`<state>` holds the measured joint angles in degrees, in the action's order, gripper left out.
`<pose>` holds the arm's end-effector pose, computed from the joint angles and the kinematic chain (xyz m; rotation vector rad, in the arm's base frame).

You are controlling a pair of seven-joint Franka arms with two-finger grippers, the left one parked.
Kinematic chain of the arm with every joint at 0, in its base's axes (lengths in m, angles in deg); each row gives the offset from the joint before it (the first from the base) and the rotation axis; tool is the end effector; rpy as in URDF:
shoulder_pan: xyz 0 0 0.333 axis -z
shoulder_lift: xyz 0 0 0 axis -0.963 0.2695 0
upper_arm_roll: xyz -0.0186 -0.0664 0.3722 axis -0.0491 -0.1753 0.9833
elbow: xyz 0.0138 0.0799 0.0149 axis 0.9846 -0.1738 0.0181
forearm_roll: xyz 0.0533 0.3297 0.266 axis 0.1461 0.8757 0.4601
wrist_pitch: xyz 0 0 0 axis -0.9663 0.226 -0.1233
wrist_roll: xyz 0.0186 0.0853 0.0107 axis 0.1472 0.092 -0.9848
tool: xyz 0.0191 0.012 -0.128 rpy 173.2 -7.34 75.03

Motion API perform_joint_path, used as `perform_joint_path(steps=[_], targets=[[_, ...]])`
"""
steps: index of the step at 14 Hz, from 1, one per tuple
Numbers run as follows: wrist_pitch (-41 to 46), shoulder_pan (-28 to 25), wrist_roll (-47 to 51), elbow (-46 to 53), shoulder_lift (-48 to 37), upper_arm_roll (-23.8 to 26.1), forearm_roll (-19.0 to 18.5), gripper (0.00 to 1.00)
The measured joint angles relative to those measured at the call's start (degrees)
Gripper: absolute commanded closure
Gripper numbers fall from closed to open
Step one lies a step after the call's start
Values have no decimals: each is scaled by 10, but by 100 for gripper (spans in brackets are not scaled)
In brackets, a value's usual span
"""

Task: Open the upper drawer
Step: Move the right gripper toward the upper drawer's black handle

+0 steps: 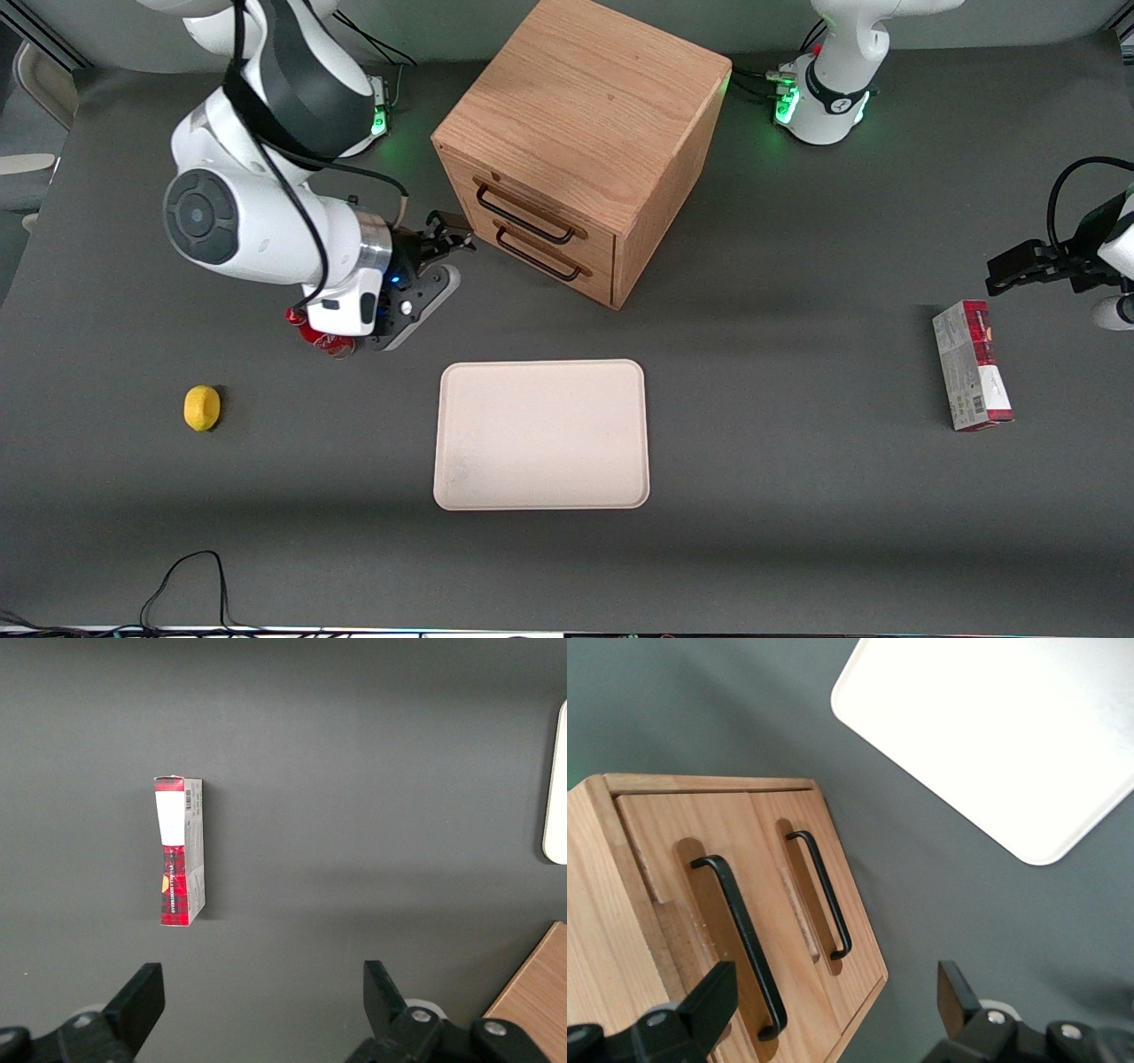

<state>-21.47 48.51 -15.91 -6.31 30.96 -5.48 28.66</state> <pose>0.6121 0.3526 0.5358 -2.6219 -0.8834 0.2740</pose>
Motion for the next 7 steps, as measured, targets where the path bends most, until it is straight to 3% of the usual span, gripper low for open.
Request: perform_joint_path(steps=[7], targets=[[-44, -40, -57, -53, -8, 0, -19, 0]])
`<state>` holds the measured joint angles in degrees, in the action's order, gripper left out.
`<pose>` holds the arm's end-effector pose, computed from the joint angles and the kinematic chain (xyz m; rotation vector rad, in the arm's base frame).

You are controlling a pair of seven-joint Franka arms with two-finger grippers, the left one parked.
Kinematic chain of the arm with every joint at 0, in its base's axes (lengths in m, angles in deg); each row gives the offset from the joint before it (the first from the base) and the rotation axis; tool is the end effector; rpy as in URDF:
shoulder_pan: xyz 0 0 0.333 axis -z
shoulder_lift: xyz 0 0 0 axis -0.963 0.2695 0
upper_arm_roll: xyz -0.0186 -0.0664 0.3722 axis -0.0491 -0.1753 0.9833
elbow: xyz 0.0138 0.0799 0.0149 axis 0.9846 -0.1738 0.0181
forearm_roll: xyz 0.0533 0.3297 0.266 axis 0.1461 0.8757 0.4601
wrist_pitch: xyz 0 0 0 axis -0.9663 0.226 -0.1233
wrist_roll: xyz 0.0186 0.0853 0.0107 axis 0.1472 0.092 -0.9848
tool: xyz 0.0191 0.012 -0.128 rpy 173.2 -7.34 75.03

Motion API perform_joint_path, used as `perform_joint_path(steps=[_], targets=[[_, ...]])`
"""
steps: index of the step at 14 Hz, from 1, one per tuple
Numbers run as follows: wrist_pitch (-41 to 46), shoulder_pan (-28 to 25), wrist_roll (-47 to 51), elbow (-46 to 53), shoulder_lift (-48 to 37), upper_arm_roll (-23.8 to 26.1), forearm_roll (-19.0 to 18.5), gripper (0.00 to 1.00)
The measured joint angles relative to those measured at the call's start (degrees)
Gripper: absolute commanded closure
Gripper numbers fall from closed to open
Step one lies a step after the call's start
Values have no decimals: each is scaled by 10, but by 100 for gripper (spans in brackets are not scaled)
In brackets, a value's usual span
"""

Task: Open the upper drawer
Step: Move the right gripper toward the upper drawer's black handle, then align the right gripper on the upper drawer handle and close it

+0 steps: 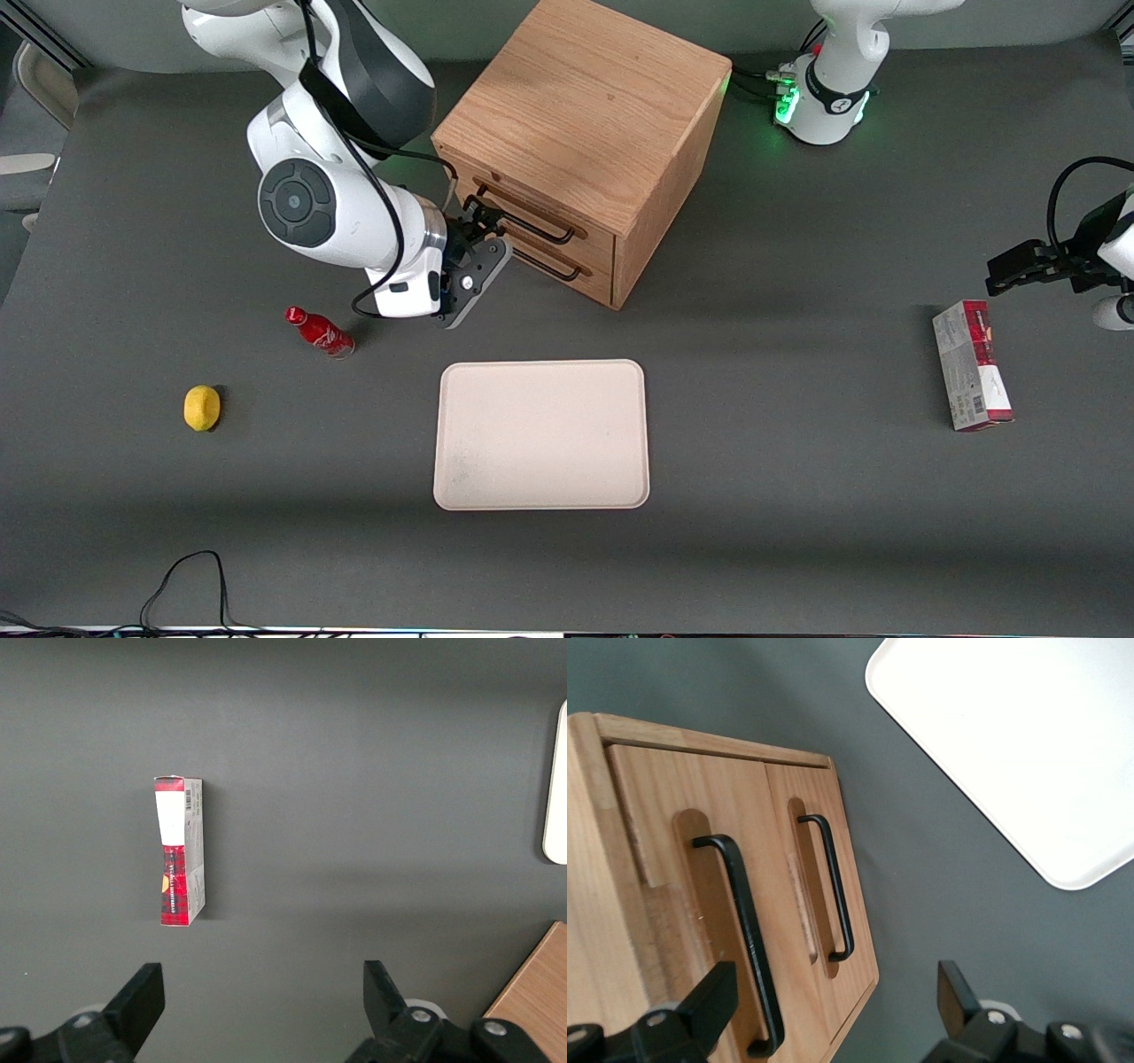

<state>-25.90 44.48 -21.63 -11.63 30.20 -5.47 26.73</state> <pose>0.5847 0.3867 0.5023 -2.5828 -1.0862 0.2678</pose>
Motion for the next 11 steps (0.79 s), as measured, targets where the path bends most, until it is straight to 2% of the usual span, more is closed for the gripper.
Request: perform_joint_path(steps=[5, 11], targets=[[-60, -26, -5, -103, -48, 0, 0, 0], [-66, -33, -12, -140, -64, -1, 0, 0]])
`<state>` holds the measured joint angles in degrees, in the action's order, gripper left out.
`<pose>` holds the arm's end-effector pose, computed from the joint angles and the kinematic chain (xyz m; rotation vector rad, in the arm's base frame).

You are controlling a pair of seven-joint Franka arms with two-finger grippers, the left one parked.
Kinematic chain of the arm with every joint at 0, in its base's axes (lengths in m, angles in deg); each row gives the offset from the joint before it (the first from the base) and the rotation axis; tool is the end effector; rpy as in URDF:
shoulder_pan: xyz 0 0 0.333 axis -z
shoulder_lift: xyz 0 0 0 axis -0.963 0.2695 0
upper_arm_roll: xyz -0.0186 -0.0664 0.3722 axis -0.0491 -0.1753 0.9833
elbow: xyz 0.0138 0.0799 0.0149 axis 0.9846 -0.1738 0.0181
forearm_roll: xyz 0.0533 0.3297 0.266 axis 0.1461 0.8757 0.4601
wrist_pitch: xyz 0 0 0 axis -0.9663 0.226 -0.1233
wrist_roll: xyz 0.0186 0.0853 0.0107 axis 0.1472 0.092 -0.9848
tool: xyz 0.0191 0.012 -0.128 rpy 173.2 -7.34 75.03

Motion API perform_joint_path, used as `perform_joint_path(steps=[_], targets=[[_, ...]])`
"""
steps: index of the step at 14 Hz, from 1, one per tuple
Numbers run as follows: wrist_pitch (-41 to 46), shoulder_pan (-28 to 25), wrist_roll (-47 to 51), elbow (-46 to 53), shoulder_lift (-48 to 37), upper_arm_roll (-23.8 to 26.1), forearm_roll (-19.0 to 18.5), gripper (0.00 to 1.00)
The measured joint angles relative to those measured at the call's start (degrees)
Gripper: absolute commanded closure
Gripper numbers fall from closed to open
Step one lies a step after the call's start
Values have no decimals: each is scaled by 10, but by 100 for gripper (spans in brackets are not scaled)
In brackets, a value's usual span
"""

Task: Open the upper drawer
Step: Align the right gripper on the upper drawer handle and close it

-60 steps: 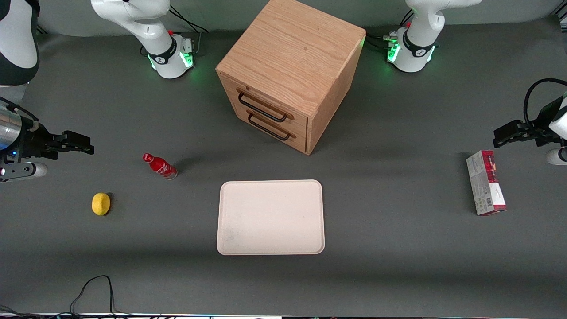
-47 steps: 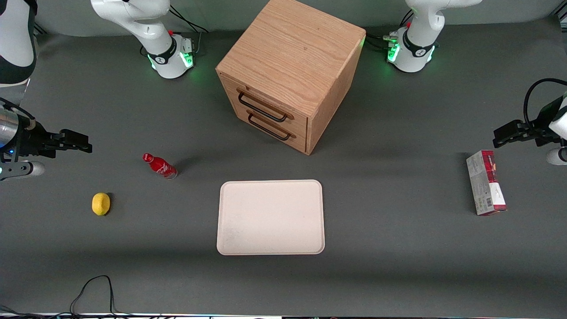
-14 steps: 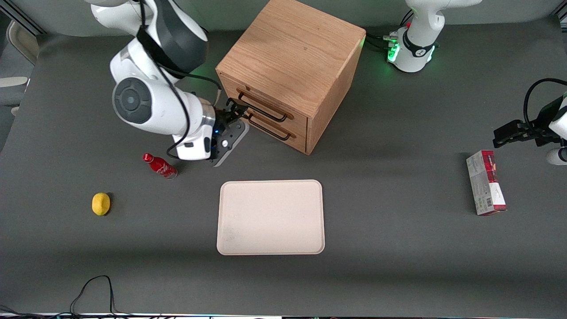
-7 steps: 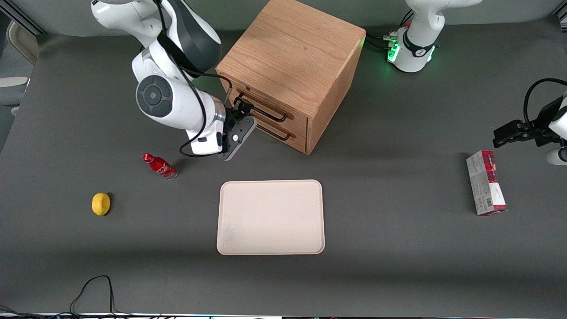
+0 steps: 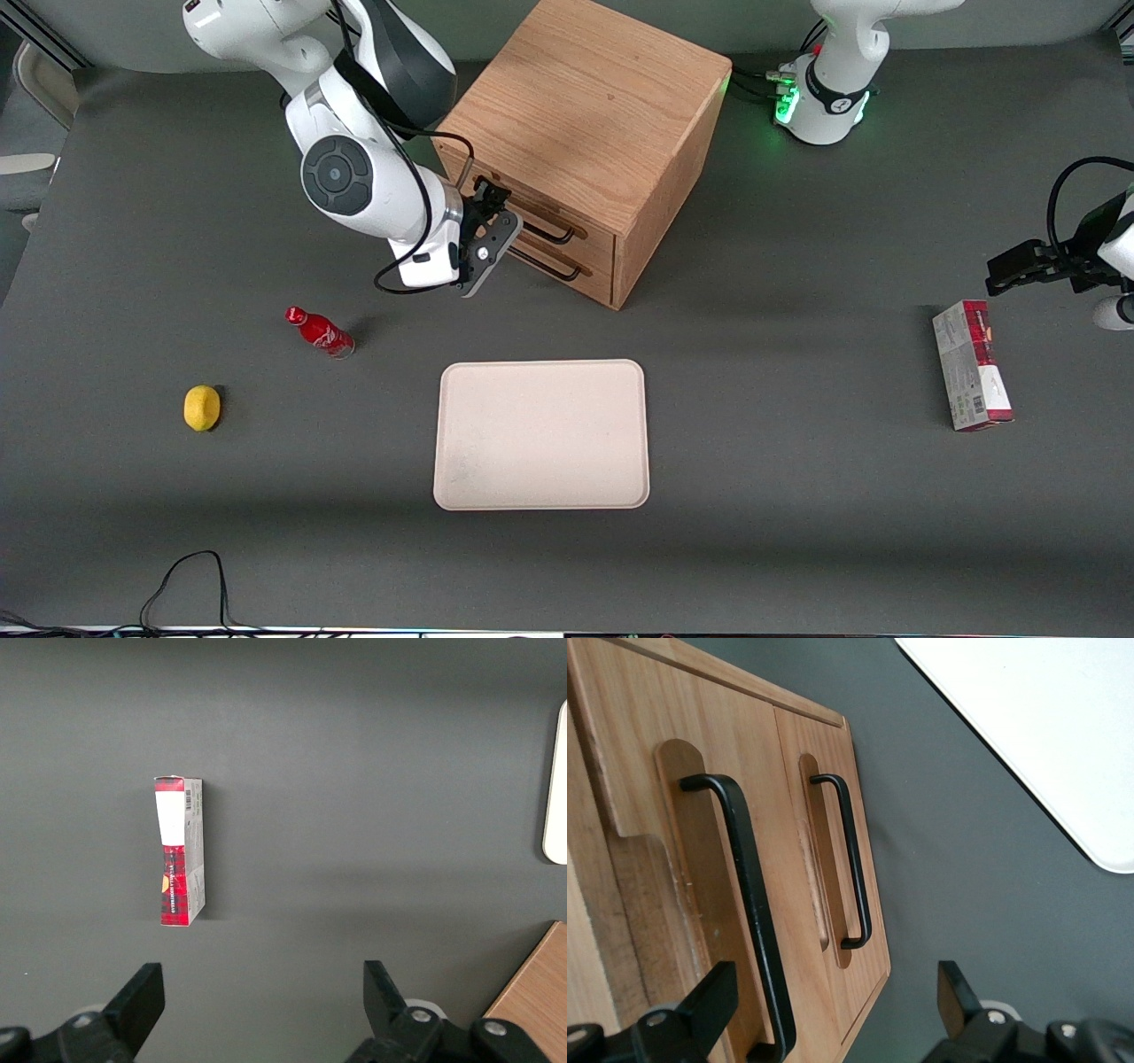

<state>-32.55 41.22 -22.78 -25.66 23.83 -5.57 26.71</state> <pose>0.5256 0.3895 0.4643 -2.5770 -1.1337 0.3000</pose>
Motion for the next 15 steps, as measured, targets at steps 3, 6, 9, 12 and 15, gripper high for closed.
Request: perform_joint_path(steps=[3, 6, 9, 12, 15], targets=[[-11, -1, -3, -11, -1, 0, 0, 0], [-25, -11, -3, -24, -1, 0, 1, 0], [-33, -21, -3, -31, -1, 1, 3, 0], [-40, -26, -3, -37, -1, 0, 3, 0], [-67, -30, -3, -57, -1, 1, 3, 0]])
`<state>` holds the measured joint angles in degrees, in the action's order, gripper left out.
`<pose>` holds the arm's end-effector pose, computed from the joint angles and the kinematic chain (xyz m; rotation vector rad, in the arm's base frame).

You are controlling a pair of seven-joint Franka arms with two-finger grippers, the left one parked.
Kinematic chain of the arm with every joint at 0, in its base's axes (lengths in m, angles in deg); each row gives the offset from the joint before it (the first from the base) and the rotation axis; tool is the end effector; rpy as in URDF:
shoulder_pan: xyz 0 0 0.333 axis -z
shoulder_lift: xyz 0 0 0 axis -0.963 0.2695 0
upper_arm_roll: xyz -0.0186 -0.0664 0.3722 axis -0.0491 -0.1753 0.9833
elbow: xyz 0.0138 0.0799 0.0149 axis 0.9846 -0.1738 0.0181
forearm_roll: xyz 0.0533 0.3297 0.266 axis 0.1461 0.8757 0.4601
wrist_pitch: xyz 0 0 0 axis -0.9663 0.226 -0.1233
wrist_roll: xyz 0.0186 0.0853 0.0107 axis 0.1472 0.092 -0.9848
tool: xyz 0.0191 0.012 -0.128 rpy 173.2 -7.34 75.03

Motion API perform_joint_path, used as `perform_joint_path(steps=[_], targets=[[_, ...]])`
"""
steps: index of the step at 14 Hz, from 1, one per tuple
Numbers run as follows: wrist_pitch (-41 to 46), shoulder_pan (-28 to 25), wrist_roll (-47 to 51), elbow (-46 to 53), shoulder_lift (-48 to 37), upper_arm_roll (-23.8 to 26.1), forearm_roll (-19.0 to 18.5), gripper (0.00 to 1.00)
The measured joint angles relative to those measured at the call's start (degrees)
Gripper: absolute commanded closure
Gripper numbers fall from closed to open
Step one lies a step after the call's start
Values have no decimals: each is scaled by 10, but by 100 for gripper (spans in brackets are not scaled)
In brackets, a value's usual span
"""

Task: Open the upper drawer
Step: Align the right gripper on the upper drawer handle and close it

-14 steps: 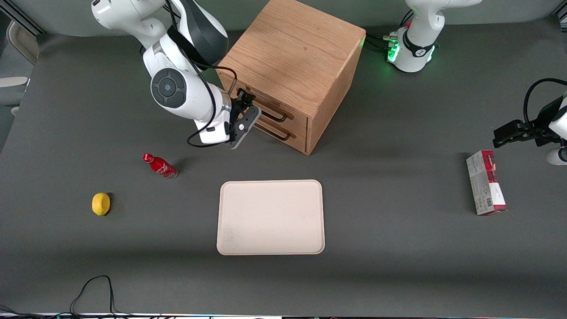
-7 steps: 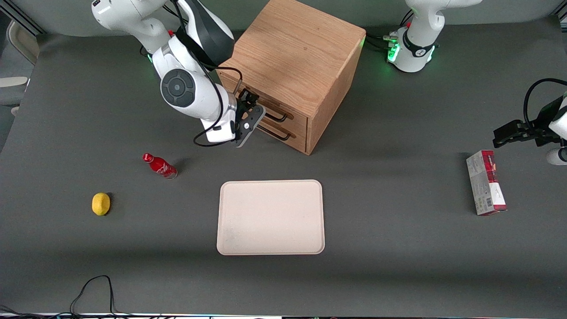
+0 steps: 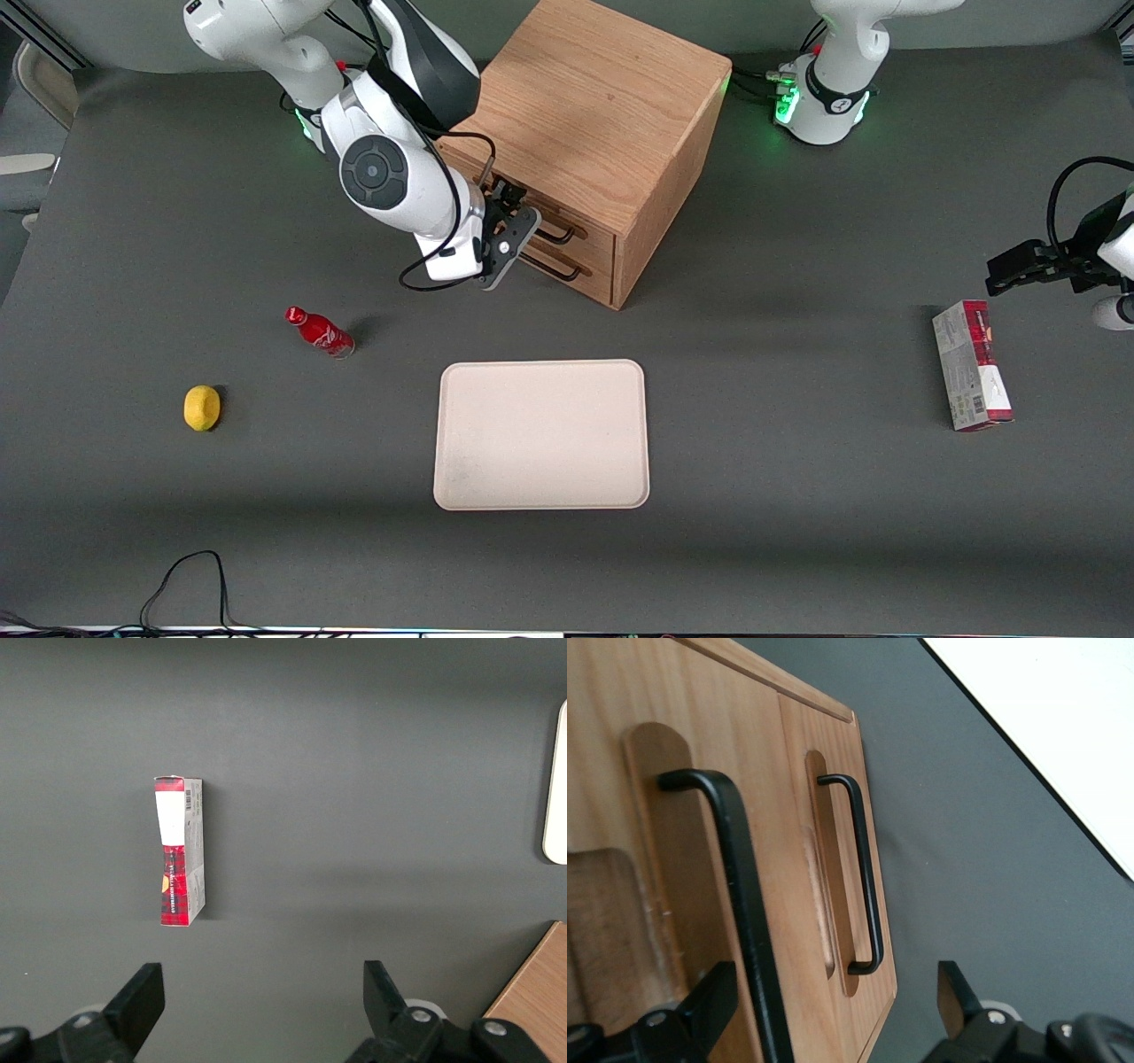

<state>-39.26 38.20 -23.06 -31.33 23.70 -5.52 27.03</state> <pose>0.5006 0.4093 0.4250 -2.5757 -1.1657 0.2814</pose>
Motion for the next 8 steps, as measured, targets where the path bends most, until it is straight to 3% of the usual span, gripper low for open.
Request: perform_joint_path(steps=[8], targets=[[-30, -9, 0, -14, 6, 0, 0, 0]])
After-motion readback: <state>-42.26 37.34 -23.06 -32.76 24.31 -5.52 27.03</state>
